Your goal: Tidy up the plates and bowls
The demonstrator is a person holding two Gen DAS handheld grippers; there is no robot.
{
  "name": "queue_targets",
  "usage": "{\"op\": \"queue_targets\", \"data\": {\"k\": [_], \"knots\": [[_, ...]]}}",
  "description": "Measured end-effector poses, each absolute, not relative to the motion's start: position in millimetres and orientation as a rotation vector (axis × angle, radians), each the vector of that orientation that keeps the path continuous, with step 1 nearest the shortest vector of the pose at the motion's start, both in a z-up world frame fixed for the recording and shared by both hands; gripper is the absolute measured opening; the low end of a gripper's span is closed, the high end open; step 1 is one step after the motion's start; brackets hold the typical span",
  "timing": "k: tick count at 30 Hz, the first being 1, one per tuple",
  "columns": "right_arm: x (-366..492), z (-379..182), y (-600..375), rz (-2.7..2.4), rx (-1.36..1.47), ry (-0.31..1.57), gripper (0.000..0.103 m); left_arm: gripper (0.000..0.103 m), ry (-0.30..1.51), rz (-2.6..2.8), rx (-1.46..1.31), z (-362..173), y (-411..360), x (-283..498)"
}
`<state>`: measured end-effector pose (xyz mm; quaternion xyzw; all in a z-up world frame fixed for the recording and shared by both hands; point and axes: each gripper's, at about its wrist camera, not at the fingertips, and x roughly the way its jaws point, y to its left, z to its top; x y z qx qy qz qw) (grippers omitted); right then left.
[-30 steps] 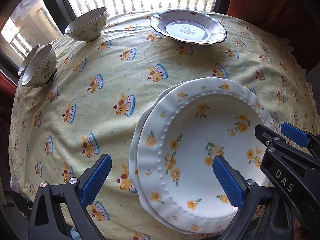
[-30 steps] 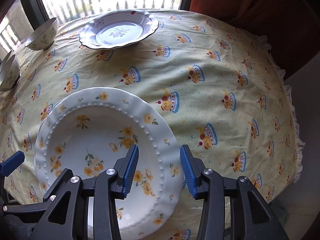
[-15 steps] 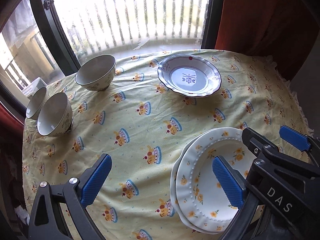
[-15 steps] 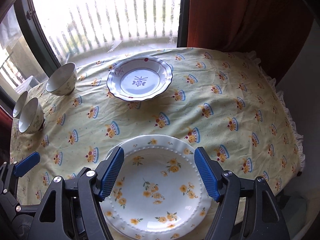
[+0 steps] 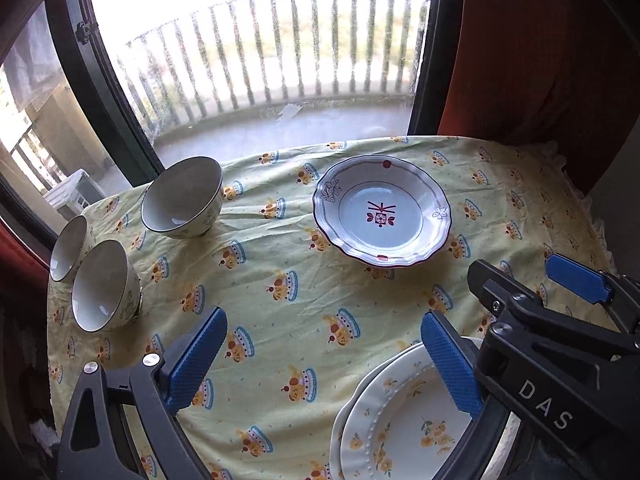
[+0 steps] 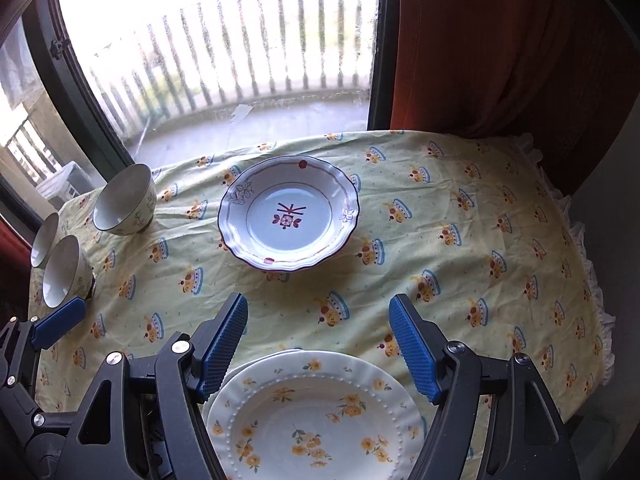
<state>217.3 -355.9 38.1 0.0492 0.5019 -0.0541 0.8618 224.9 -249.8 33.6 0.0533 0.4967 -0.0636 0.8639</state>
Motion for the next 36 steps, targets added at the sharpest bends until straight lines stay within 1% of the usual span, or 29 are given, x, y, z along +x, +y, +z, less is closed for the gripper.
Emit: {"op": "queue_targets", "data": {"k": [3,8,11,16,24,27,29,30,32,34,36], "knots": [[241.1,32.1,-367.2,-0.083,0.111,1.056,0.076,0.098,1.042,-0.094,0.105,28.8,-260.8,247.0],[285.3,18.5,-383.6,-0.031,0.113,1.054,0.076,0.096,1.035,-0.032,0.099,17.2,-275.6,285.0],[313.1,6.5,-390.4,0.008,0.113,1.067,0.076,0.093,1.064,-0.012,0.064,5.4,-279.8,306.8],[347.4,-9.6,-398.9,0.028,0.113,1.07,0.076,0.093,1.071,0.03,0.043,-10.5,-289.6,334.9],[385.3,-38.4,-400.9,0.024,0.093,1.058,0.076,0.093,1.049,0.092,0.056,-38.1,-293.4,367.2],[394.3,-53.2,-400.5,0.016,0.086,1.078,0.076,0.092,1.075,0.103,0.054,-53.2,-293.1,374.8],[398.0,-62.7,-401.7,0.019,0.101,1.089,0.076,0.09,1.102,0.102,0.042,-63.9,-292.9,379.6],[399.3,-67.6,-402.7,0.022,0.11,1.098,0.075,0.089,1.114,0.1,0.034,-68.6,-292.6,381.2],[402.1,-76.2,-404.4,0.03,0.122,1.114,0.072,0.084,1.132,0.093,0.022,-76.1,-292.5,383.3],[403.1,-82.7,-405.6,0.04,0.125,1.117,0.069,0.083,1.142,0.091,0.02,-82.2,-293.4,385.1],[404.3,-87.2,-407.8,0.036,0.116,1.119,0.061,0.08,1.151,0.086,0.02,-86.8,-294.8,386.2]]}}
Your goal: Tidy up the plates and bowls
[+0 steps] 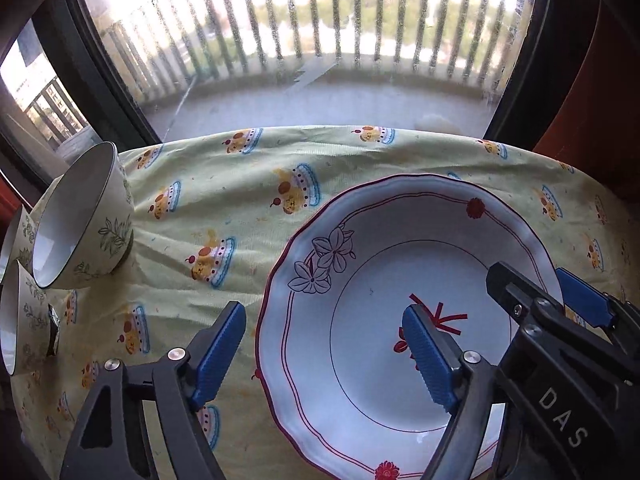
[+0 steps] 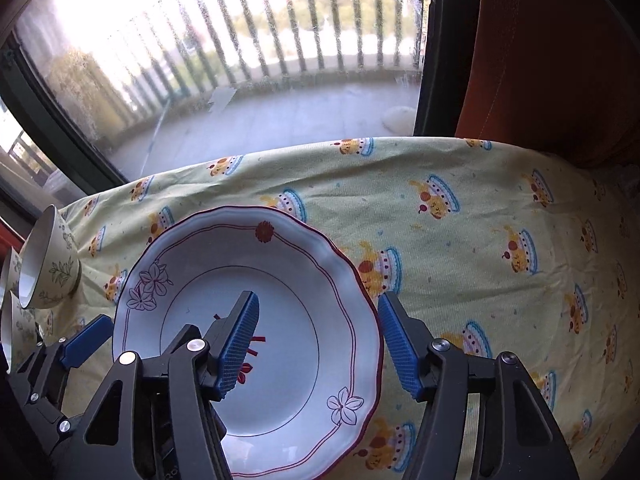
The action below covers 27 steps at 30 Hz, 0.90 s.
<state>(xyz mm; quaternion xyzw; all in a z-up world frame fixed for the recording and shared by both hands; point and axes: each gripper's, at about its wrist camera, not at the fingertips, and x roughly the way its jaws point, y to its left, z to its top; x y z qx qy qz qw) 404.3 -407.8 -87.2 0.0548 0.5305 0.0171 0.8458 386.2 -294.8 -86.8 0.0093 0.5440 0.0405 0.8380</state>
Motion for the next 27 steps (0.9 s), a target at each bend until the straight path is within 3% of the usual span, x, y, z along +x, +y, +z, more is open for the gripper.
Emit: {"op": "queue_targets", "data": {"k": [2,6,22,27], "knots": [[406.0,-90.8,-408.9,0.031,0.112,1.129,0.057,0.072,1.159,0.062,0.011,-90.2,-296.5,386.6],[406.0,-91.1,-409.2,0.03,0.093,1.133,0.051,0.072,1.15,0.059,0.033,-89.9,-299.3,383.0],[361.8,-87.8,-411.2,0.058,0.125,1.189,0.05,0.066,1.208,0.035,0.036,-85.8,-289.8,351.8],[354.0,-88.2,-415.0,0.052,0.118,1.171,0.042,0.06,1.209,0.054,0.025,-86.0,-290.2,353.6]]}}
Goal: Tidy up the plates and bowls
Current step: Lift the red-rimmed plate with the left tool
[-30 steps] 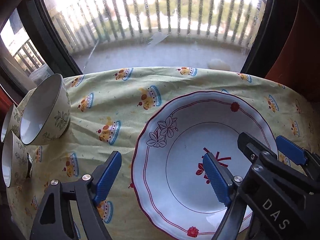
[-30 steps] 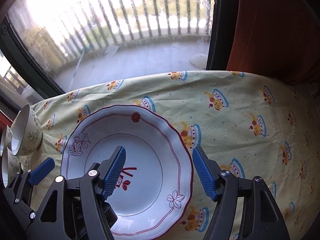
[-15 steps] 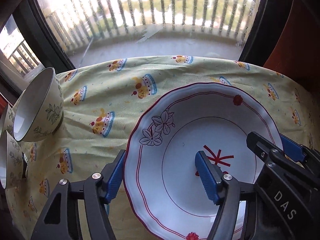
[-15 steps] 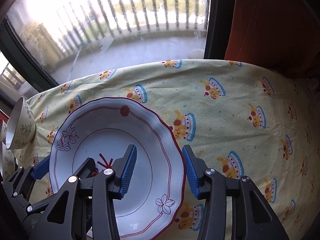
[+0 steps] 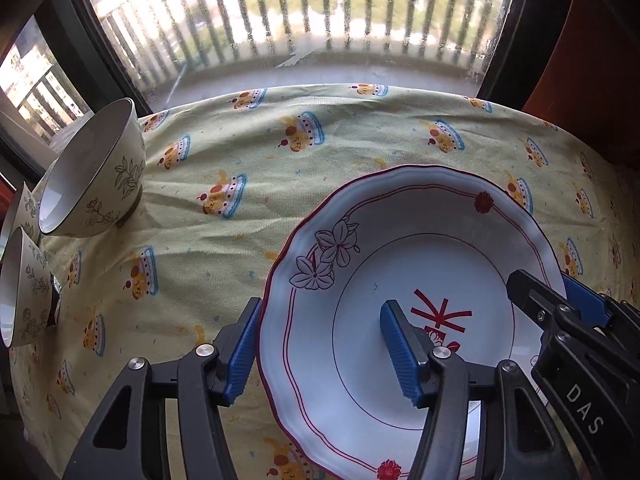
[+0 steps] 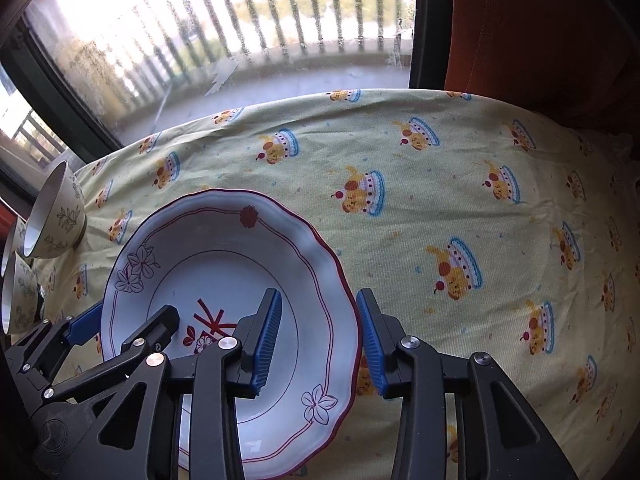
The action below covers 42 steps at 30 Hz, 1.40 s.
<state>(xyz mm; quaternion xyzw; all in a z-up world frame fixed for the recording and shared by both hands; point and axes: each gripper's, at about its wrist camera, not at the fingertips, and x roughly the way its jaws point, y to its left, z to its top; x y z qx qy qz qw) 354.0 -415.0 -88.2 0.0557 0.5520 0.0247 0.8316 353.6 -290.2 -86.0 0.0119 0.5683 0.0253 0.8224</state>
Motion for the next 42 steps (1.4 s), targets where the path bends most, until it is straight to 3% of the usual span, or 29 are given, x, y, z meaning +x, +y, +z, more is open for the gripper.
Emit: {"op": "queue_targets", "data": {"k": [16,42], "knots": [[359.3,-94.1,-411.3,0.026,0.096,1.205,0.044,0.061,1.189,0.047,0.028,-81.9,-291.7,351.4],[274.1,5.6,-379.4,-0.079,0.104,1.099,0.044,0.061,1.063,-0.059,-0.024,8.2,-253.2,271.4]]}}
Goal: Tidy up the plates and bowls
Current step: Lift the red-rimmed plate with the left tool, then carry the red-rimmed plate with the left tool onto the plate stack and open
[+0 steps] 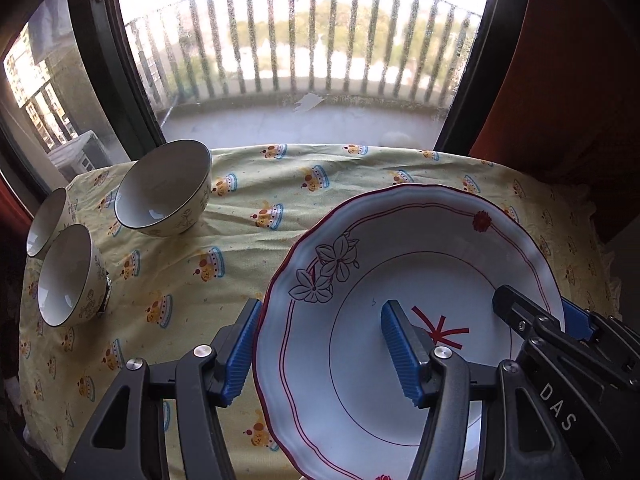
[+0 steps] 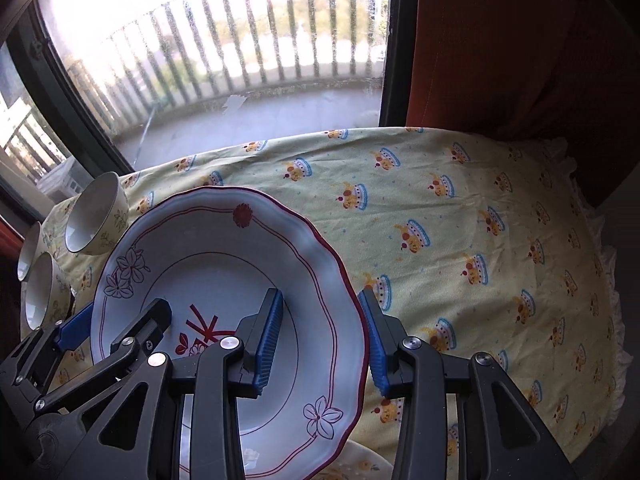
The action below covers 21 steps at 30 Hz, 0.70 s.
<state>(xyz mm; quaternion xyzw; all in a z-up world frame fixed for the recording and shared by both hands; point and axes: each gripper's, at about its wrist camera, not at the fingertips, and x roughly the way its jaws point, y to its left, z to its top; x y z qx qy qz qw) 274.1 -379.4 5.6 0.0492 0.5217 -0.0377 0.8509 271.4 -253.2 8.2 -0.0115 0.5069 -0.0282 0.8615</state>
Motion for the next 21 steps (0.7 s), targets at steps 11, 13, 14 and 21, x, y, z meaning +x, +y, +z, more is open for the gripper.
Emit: {"op": "queue_targets", "data": {"k": [11,13,14,21], "knots": [[201.9,21.6,-363.6,-0.2,0.122,1.097,0.044,0.061,1.061,-0.195,0.01,15.3,-240.6,218.3],[189.2,20.4,-362.0,-0.224,0.123,1.1,0.044,0.061,1.066,-0.226,0.028,12.3,-240.8,207.9],[184.1,18.5,-362.5,-0.235,0.127,1.103,0.044,0.061,1.068,-0.236,0.036,10.4,-241.1,202.9],[153.8,1.5,-363.2,-0.263,0.151,1.148,0.044,0.061,1.129,-0.257,0.056,-6.5,-244.7,176.4]]}}
